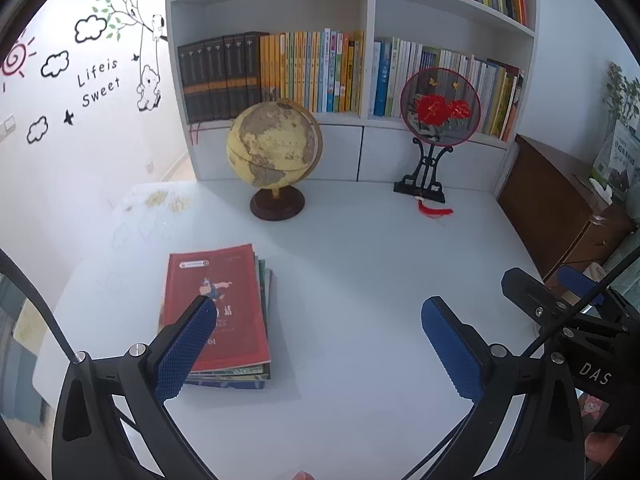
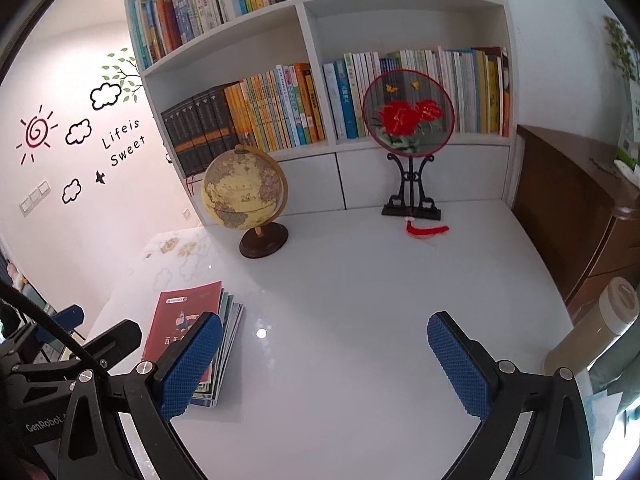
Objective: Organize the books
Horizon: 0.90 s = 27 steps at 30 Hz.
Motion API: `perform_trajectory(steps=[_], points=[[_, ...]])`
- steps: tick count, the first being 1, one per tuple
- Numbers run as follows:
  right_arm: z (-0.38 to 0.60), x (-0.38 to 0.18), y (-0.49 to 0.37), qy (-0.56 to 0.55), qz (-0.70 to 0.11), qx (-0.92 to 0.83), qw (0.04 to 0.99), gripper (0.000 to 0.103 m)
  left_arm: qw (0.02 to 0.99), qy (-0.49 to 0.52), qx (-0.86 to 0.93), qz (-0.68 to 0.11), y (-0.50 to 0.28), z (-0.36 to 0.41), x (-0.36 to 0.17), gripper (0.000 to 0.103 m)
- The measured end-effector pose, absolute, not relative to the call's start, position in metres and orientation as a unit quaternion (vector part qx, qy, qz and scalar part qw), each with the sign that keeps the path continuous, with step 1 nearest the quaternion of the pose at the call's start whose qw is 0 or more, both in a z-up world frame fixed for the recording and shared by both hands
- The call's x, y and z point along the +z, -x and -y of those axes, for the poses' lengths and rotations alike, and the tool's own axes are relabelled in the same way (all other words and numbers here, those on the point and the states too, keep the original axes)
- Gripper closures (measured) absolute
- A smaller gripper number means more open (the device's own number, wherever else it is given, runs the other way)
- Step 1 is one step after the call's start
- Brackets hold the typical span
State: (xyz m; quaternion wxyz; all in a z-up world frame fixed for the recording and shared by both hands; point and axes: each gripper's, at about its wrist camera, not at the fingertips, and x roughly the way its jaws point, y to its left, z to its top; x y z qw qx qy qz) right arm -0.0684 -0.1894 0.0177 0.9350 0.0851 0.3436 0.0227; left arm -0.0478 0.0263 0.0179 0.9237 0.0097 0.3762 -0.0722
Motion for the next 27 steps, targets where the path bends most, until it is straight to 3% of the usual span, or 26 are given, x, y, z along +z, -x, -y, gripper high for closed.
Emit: perform_trajectory(steps=[27], points=[[0.215, 0.005, 0.058, -0.102, -0.368, 0.042, 0.923, 0.0, 0.916, 0.006, -0.078, -0.393, 0.043, -0.005, 0.014, 0.001]])
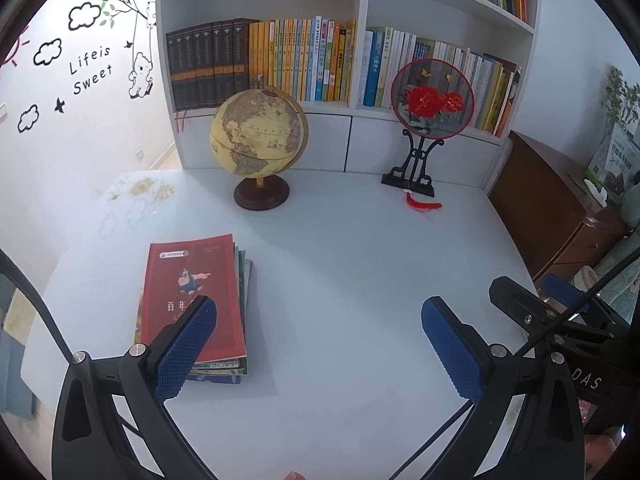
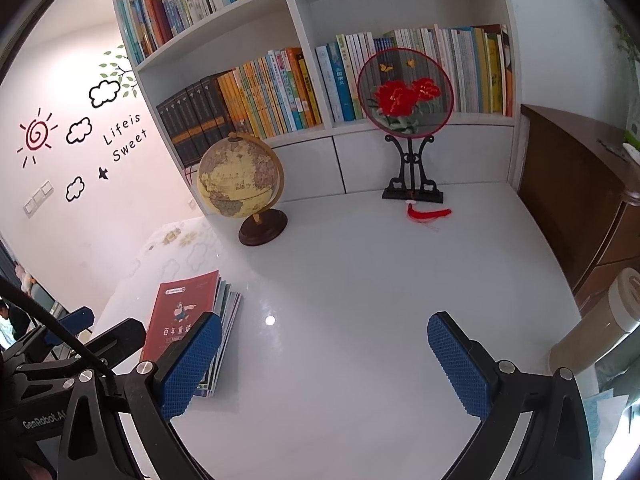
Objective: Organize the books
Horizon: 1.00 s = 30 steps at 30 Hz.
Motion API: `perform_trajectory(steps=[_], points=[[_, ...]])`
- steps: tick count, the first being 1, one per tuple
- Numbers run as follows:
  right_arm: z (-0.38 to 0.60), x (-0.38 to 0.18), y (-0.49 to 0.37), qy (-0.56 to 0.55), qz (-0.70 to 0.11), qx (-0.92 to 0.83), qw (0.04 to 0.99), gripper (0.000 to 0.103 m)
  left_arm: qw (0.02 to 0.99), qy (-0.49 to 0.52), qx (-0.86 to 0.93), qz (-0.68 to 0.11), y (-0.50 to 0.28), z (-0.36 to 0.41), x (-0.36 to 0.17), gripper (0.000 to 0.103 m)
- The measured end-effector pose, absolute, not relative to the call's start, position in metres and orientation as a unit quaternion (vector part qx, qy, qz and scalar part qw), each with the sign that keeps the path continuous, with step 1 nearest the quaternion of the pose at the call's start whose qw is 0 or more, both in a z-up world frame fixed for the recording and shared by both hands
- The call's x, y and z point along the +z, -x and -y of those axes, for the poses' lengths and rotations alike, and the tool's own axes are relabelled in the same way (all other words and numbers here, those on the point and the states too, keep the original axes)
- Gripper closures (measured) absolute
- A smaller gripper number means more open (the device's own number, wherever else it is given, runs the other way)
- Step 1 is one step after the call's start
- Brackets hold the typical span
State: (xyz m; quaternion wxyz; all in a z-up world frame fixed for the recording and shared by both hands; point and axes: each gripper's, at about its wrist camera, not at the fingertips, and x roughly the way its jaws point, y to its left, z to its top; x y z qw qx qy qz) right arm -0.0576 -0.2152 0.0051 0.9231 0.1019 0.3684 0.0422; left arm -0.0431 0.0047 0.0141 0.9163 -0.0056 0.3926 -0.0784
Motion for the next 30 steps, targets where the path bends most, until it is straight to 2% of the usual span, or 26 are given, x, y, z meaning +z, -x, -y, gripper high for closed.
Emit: perform_trajectory(steps=[30], points=[[0.214, -0.006, 0.051, -0.121, -0.385, 0.041, 0.914, 0.0, 0.917, 0.0, -0.08, -0.39, 0.04, -0.009, 0.003, 0.001]])
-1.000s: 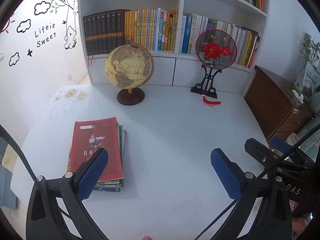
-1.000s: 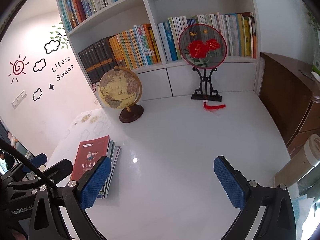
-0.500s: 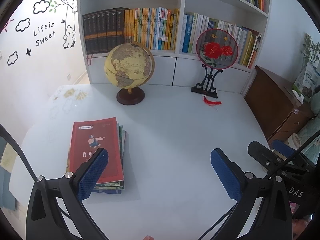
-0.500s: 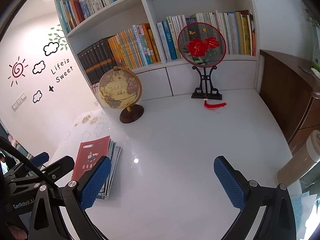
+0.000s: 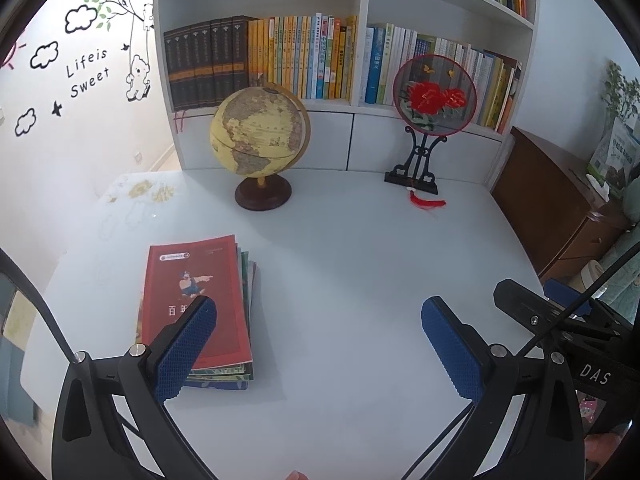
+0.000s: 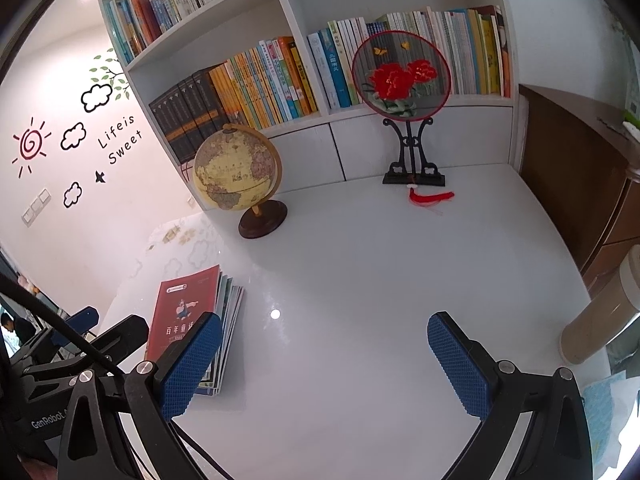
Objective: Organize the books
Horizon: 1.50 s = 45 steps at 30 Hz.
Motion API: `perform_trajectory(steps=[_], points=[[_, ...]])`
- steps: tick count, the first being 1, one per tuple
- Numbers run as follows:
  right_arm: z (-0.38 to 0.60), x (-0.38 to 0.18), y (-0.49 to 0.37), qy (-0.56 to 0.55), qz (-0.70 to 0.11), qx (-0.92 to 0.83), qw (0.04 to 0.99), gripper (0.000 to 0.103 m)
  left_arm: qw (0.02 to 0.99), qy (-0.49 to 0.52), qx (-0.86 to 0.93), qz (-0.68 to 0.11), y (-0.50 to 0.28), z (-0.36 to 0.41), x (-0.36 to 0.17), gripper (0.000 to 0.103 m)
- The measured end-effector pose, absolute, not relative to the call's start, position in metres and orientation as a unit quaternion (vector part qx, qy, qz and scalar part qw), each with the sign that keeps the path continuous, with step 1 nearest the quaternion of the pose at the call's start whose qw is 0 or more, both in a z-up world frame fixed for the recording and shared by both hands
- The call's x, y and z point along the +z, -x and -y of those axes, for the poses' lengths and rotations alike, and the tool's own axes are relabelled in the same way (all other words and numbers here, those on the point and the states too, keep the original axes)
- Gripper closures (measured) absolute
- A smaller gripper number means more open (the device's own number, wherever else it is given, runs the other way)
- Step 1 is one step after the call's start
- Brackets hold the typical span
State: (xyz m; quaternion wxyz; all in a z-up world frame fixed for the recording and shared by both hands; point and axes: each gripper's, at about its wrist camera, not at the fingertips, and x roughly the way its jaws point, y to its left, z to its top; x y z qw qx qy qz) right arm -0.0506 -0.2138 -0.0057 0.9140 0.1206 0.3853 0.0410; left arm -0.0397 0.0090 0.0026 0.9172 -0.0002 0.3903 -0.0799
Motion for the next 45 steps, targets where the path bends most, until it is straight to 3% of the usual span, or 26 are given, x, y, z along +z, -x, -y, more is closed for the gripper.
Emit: perform_trajectory(steps=[45], points=[[0.209, -0.031, 0.045, -0.129, -0.442, 0.051, 0.886, 0.0, 0.931, -0.019, -0.024, -0.363, 0.049, -0.011, -0.001, 0.001]])
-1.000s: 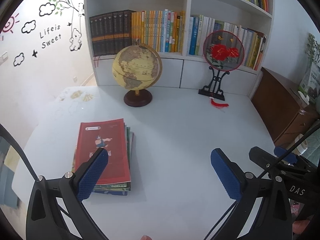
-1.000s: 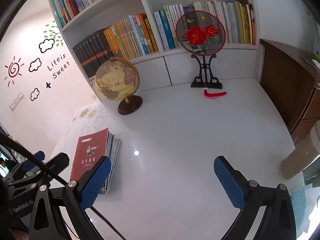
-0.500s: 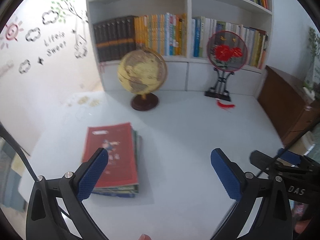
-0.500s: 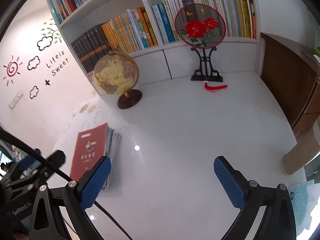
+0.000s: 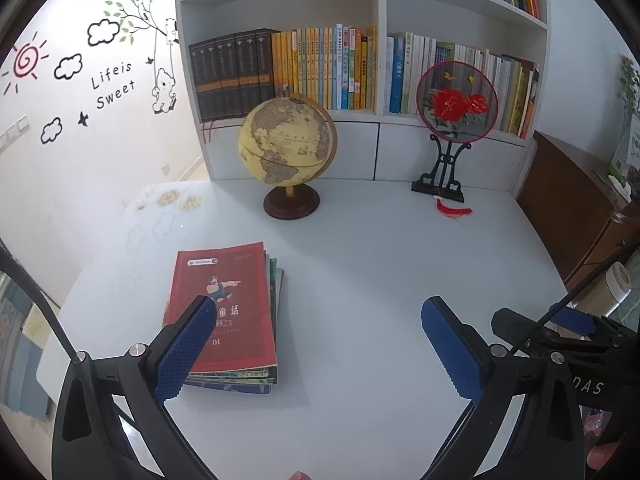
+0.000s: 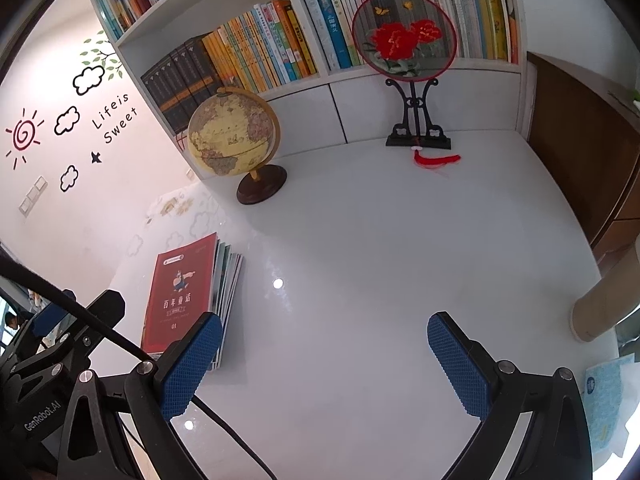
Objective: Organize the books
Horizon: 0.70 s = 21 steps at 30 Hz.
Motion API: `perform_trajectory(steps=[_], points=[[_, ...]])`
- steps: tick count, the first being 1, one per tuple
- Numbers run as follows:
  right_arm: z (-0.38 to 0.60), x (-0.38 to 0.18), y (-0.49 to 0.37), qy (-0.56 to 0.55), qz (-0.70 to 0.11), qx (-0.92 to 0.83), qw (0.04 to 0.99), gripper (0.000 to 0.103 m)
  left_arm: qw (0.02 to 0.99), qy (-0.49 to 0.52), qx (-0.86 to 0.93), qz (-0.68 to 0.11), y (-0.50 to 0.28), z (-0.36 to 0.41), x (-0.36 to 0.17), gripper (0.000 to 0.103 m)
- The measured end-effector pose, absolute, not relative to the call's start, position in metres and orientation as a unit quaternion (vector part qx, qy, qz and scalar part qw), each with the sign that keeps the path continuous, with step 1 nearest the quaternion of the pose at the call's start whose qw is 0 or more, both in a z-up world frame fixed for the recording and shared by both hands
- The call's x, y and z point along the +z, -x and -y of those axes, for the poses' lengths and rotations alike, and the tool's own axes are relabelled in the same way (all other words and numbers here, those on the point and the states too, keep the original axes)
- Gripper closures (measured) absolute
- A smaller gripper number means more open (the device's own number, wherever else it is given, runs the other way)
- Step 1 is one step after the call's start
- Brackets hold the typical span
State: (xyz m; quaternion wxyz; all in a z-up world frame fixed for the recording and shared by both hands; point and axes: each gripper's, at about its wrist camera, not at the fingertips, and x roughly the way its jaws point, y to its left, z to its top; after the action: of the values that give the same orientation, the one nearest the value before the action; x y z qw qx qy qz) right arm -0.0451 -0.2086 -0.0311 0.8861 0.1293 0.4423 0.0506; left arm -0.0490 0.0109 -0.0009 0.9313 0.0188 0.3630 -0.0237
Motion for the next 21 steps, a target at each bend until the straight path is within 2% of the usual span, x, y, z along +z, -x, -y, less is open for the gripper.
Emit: perform_trajectory(steps=[21], points=[[0.208, -0.041, 0.039, -0.125, -0.458, 0.049, 0.879, 0.0, 0.919, -0.025, -0.021, -0.393, 0.036, -0.007, -0.022, 0.001]])
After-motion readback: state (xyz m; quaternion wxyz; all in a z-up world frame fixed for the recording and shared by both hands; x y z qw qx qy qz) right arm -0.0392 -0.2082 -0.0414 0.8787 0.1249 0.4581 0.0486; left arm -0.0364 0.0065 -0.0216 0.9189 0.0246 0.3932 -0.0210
